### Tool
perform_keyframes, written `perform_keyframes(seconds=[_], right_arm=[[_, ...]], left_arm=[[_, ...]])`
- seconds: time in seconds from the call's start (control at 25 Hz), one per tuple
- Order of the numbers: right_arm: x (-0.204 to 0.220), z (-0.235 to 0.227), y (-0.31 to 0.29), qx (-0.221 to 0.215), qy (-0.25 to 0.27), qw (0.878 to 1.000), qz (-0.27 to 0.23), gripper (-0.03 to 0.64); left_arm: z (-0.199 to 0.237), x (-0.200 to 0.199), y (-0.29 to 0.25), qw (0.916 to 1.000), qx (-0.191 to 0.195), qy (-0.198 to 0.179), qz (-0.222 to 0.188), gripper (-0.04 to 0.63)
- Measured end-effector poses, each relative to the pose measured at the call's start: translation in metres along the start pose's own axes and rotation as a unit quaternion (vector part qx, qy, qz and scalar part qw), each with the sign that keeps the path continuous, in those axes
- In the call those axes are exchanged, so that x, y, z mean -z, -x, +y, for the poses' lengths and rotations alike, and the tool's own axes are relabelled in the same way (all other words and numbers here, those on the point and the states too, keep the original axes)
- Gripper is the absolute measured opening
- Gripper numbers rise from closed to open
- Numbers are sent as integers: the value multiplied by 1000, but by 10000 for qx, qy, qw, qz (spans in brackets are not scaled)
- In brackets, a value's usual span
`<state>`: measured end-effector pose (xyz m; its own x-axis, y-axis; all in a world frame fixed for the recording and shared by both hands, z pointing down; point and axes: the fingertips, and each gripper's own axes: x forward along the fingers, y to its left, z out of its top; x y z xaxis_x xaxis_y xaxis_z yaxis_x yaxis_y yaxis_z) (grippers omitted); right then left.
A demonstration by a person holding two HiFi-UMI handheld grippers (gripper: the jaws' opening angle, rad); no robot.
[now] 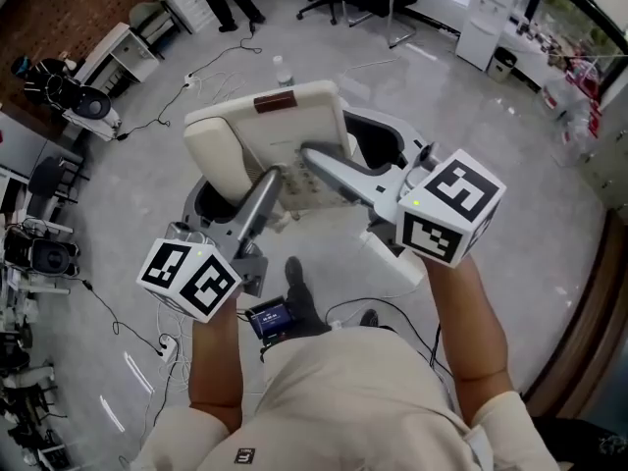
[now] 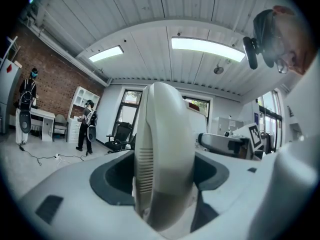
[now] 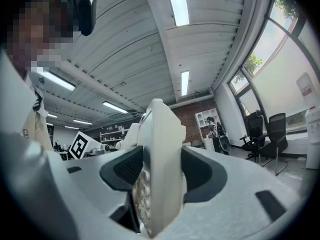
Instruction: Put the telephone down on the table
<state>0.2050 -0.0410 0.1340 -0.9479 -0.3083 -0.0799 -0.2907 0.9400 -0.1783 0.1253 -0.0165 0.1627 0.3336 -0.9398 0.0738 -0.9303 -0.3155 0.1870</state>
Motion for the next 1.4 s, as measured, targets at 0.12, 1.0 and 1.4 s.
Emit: perform_keyframes(seconds=[0.12, 1.0, 1.4], right_arm=[[6, -14, -19, 218, 82, 9997, 27, 225], [23, -181, -240, 1172, -319, 9921, 327, 225], [55, -219, -316, 987, -628, 9920, 484, 225]], left_arm=[[22, 2, -16, 9998, 198, 18, 45, 324], [256, -25, -183, 9925, 1033, 350, 558, 324], [339, -8, -210, 9935, 817, 539, 584, 324]])
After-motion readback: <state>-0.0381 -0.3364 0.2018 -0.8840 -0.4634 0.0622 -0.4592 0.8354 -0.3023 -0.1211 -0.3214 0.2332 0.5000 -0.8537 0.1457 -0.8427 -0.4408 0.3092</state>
